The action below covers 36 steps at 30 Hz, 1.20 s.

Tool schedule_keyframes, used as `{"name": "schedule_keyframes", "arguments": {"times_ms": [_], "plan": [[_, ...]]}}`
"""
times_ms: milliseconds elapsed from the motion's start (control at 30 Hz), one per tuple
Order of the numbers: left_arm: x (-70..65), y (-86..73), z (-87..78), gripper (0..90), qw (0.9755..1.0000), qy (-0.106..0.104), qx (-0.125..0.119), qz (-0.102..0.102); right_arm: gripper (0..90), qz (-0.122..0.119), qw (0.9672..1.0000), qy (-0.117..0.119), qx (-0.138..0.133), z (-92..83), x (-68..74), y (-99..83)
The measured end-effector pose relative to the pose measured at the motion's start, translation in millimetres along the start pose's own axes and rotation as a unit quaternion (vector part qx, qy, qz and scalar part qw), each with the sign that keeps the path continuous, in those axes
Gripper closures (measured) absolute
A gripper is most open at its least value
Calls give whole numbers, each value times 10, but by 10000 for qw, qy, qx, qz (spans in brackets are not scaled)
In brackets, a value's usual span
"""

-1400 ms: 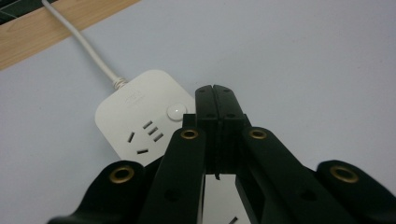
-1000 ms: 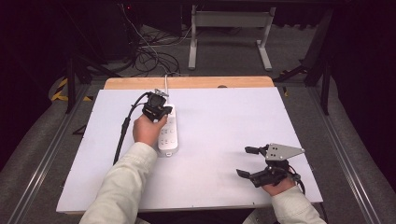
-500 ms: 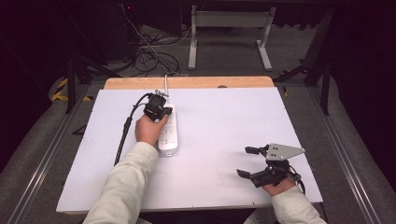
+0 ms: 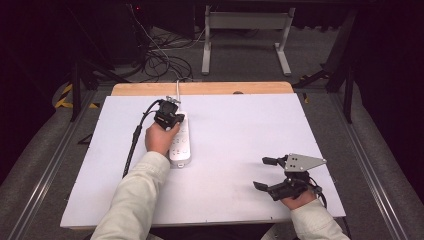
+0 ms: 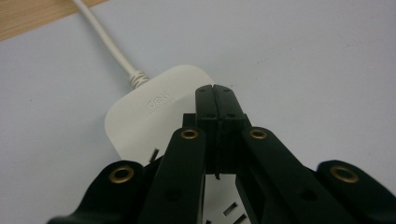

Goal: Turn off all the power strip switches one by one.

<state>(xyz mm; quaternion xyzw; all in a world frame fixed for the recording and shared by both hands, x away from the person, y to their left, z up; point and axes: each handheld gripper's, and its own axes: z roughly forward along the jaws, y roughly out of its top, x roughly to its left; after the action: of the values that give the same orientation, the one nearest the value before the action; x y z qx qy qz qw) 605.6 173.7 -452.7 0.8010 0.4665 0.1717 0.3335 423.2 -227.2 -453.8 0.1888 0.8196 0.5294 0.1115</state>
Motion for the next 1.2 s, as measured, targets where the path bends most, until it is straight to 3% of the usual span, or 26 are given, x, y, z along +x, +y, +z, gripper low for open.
{"name": "schedule_keyframes", "arguments": {"times_ms": [500,633,867,1033,1200], "plan": [[-77,14,38,900,9998,143,6,162,135,10,10000,-1,-23,-12,2,-2],[-70,10,30,900,9999,91,35,84,135,7,10000,-10,-31,-20,4,-4],[-76,8,23,900,9998,159,54,147,135,13,10000,0,-37,-15,6,-4],[-59,3,22,900,9999,79,49,111,135,5,10000,-2,-30,-15,6,-4],[-130,10,47,900,9996,176,28,206,135,6,10000,2,-26,-14,5,-5]]}}
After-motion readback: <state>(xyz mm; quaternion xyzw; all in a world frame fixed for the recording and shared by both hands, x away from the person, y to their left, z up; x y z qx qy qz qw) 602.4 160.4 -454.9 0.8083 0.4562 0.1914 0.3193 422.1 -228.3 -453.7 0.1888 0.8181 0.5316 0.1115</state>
